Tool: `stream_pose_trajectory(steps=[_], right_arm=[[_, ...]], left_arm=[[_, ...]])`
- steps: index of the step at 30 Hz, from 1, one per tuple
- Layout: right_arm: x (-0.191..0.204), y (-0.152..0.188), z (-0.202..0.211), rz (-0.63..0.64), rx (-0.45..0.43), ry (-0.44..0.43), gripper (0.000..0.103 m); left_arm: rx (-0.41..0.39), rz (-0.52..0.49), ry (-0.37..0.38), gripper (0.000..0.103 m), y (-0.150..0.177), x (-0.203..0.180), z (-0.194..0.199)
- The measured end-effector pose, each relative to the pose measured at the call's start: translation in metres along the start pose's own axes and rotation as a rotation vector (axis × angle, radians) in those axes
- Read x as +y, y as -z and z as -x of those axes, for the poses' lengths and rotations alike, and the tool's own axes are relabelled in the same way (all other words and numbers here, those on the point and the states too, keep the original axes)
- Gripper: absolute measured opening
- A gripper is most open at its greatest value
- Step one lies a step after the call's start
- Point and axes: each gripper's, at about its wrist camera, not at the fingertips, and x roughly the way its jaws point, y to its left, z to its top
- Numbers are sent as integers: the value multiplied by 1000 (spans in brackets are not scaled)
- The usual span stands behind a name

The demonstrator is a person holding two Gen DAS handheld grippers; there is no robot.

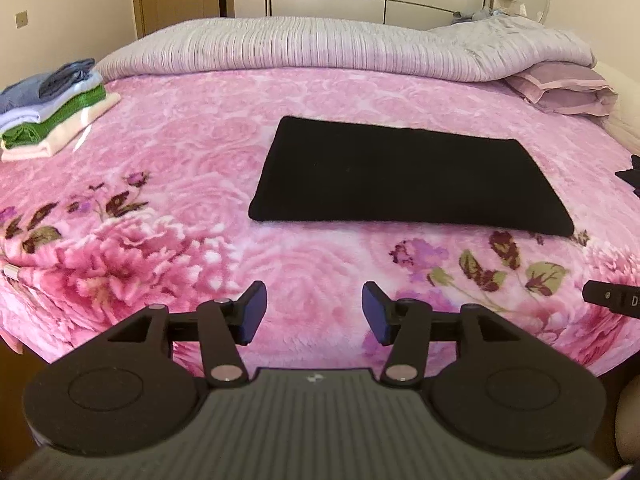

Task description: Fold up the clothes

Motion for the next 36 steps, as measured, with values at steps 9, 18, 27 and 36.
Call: stream_pose_trajectory(steps=[9, 18, 27, 36], right_arm=[[1, 0, 37, -6, -76, -16, 57], [10, -2, 45, 7, -92, -29, 59], [11, 1, 8, 3, -10, -32, 60], [-10, -1, -38, -65, 44, -24, 60]], left_arm=[[-47, -47, 13, 50, 1, -11, 28], [-67, -41, 0, 56, -1, -4, 35], [21, -23, -35, 56, 7, 8, -5], [67, 23, 32, 56, 3, 24, -53]])
